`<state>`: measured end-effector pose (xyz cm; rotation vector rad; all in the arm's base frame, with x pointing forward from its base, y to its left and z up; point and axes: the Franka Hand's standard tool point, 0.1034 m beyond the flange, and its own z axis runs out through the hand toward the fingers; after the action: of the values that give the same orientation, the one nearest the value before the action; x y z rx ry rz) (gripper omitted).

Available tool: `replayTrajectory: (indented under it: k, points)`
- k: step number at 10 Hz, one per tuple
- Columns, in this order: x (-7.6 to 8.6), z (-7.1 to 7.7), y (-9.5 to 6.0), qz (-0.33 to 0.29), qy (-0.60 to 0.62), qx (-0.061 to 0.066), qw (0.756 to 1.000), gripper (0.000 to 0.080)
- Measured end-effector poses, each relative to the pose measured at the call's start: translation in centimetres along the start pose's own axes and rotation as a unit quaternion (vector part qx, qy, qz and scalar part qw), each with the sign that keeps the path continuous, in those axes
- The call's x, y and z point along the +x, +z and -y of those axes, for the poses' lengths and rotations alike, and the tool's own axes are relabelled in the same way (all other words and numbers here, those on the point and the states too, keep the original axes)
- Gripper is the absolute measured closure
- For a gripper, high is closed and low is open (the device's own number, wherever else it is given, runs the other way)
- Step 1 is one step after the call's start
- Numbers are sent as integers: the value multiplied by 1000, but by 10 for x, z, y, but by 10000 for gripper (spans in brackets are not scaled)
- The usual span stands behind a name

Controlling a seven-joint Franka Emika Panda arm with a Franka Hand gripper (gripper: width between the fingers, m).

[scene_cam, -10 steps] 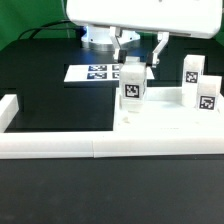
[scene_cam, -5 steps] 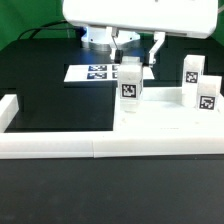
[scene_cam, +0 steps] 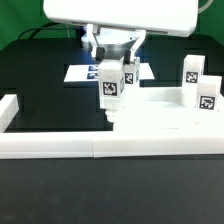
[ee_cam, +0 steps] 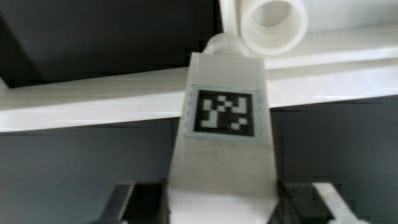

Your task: Assemble square table

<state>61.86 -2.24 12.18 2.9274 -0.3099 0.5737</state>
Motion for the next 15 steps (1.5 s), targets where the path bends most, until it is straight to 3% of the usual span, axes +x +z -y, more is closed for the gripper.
replayTrajectory:
  k: [1,5,7,11,15]
  points:
    - [-4,8,0,5,-3,2,1000,512]
    - [-4,12,0,5,-1,4,1000,512]
    - [-10,32,-6,2,-2,12,1000,512]
    - [-11,36,-4,-4,-7,12,1000,512]
    - [-11,30,-3,-10,-20,11,1000,512]
